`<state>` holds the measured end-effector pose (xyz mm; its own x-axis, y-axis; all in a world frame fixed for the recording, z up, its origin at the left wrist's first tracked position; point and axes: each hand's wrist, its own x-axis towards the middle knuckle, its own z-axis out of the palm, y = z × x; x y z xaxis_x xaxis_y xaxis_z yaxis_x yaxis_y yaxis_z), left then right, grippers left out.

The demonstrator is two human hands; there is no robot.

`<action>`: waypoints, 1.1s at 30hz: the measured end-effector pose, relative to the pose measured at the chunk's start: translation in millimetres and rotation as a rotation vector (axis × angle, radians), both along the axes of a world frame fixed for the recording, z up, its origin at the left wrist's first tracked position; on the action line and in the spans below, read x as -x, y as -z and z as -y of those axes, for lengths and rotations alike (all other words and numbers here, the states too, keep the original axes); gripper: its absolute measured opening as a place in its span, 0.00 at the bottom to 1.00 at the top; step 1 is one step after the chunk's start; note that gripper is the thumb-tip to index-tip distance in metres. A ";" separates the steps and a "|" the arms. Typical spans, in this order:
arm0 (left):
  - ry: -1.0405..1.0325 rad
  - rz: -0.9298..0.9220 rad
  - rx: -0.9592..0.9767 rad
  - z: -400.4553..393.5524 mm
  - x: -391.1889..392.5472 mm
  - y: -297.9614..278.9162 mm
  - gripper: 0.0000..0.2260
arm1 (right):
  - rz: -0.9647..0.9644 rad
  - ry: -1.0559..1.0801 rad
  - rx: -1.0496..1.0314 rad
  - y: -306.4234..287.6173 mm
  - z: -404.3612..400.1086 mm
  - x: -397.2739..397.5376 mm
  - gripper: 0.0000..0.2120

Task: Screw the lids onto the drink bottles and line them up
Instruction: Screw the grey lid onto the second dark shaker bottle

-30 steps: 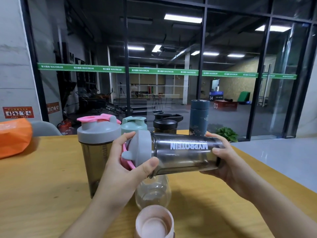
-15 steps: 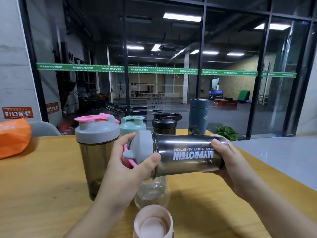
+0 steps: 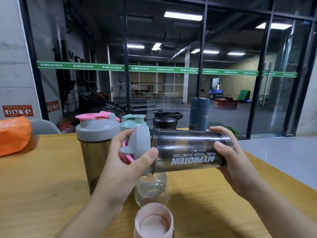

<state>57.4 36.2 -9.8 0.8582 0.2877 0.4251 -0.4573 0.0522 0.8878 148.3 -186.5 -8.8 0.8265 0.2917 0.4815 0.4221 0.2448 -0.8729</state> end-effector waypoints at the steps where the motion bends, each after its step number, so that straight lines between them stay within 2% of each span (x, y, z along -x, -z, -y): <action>1: 0.002 -0.001 -0.002 -0.2 -0.5 0.4 0.32 | 0.011 0.009 0.012 -0.1 0.4 -0.2 0.24; 4: 0.005 -0.011 0.008 -1.7 -1.7 1.2 0.34 | 0.040 0.021 0.062 -0.3 1.5 0.9 0.36; 6: 0.015 -0.022 0.013 -3.2 -2.0 1.5 0.35 | 0.046 0.016 0.072 -1.1 1.0 1.4 0.37; 13: 0.006 -0.006 -0.063 -6.7 -0.3 0.6 0.35 | 0.036 0.023 0.121 -1.1 0.4 1.1 0.35; 16: -0.004 0.028 -0.133 -6.5 2.6 0.4 0.33 | -0.049 -0.003 0.086 -1.4 -1.0 1.1 0.19; 17: -0.009 0.041 -0.157 -6.2 3.6 0.5 0.33 | -0.093 -0.012 0.087 -1.7 -1.4 1.1 0.17; 25: 0.036 0.010 -0.169 -11.0 2.5 3.1 0.35 | -0.262 -0.112 0.268 -4.2 2.6 2.0 0.26; 29: 0.084 -0.055 -0.052 -15.8 -0.3 3.9 0.28 | -0.306 -0.232 0.226 -5.9 10.4 -1.4 0.28; 32: 0.108 -0.068 -0.021 -17.7 -0.6 2.0 0.29 | -0.307 -0.260 0.143 -7.4 9.9 -2.1 0.31; 33: 0.111 -0.067 -0.011 -17.9 -0.1 1.3 0.30 | -0.304 -0.249 0.130 -8.5 8.8 -0.6 0.30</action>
<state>57.5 54.1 -11.1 0.9111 0.1849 0.3684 -0.3889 0.0892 0.9170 148.9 -195.3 -0.2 0.8221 0.5426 0.1724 0.0823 0.1864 -0.9790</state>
